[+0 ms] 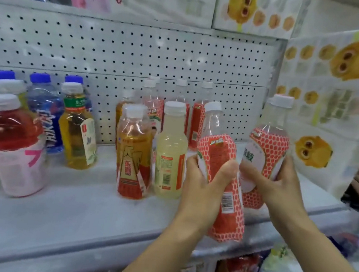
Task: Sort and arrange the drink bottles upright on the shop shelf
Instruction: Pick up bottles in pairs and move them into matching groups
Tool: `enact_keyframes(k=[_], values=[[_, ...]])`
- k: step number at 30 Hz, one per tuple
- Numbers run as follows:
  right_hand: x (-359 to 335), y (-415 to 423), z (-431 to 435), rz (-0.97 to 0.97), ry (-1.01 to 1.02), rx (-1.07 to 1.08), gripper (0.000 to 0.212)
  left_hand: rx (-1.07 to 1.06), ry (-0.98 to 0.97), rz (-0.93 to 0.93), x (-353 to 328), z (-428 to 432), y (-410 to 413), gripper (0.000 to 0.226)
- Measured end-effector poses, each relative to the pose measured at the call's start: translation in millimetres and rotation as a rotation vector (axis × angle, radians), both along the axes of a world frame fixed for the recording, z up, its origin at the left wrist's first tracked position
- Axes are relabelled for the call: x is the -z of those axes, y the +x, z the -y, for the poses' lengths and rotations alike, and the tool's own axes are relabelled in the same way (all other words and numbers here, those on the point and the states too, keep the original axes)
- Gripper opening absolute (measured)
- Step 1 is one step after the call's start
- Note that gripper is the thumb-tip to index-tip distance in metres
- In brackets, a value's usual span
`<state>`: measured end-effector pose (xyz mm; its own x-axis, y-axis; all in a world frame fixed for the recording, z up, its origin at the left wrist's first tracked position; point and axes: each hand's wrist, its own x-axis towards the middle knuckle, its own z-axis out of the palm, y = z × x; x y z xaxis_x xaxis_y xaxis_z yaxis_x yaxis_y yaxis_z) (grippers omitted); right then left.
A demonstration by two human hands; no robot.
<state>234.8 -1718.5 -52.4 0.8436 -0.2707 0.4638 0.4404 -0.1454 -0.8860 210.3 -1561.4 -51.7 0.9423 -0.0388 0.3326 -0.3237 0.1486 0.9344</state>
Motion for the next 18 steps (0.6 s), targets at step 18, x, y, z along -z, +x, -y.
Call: enact_keyframes(k=[18], values=[[5.4, 141.9, -4.0, -0.133, -0.04, -0.275, 0.064, -0.569, 0.103, 0.016, -6.8, 35.9, 118.3, 0.082]])
